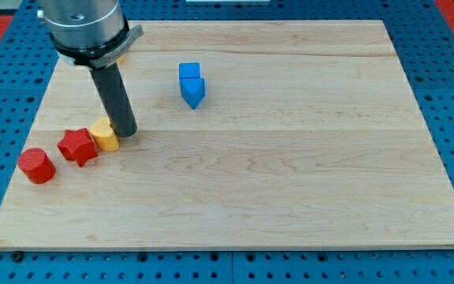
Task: Push the yellow heart into the yellow hexagon
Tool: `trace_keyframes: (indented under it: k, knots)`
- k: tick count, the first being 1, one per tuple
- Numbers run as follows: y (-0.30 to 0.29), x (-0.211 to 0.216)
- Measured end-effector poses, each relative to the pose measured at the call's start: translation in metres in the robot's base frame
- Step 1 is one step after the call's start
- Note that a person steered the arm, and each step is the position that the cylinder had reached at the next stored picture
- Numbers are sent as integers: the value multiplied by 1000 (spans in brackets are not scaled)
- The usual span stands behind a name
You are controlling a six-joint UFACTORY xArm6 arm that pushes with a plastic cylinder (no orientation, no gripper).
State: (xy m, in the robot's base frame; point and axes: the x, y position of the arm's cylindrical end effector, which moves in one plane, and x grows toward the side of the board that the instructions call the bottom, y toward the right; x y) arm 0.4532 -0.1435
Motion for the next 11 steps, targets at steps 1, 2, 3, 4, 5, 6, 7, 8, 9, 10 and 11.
trace_keyframes:
  k: [1, 2, 3, 4, 5, 6, 7, 8, 9, 10, 11]
  knots:
    - [-1, 42]
    - [-23, 36]
    - [-21, 7]
    - [-61, -17]
    - [-74, -35]
    - [-74, -48]
    - [-81, -73]
    - [-88, -91]
    - [-96, -91]
    - [-98, -87]
    - [-130, -91]
